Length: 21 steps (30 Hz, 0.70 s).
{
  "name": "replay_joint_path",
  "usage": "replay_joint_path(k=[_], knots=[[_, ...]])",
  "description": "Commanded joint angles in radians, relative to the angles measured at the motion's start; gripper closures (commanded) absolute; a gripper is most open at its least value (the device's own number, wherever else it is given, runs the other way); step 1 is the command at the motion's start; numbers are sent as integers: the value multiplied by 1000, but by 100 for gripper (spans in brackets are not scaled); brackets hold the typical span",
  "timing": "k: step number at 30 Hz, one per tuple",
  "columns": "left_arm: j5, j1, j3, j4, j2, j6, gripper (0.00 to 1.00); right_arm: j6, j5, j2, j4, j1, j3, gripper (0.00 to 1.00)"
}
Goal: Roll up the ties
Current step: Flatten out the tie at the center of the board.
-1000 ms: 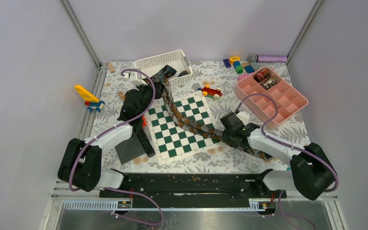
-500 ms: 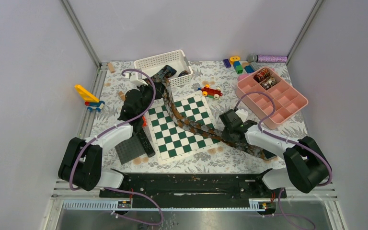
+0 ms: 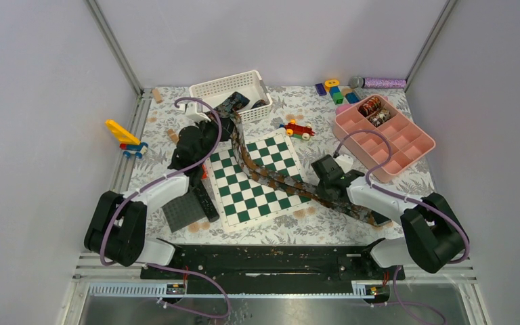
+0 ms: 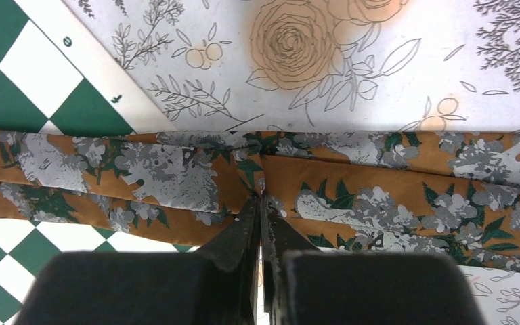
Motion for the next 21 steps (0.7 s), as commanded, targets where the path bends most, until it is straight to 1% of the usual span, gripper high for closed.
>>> replay_joint_path(k=[1,8,12,17,21], knots=[[33,5,9,76,24,-2,100,44,79,-40,-50,-14,-4,100],[54,3,10,78,49,-10,100,131,153,-125,-166,-31,-13,100],[73,-10,12,94,77,-25,100,173,184,-182,-249,-63,-23,100],[68,-58,18,119,121,-31,100,186,186,-260,-268,-121,-71,100],[59,-100,18,152,153,-44,100,185,178,-312,-284,-190,-114,100]])
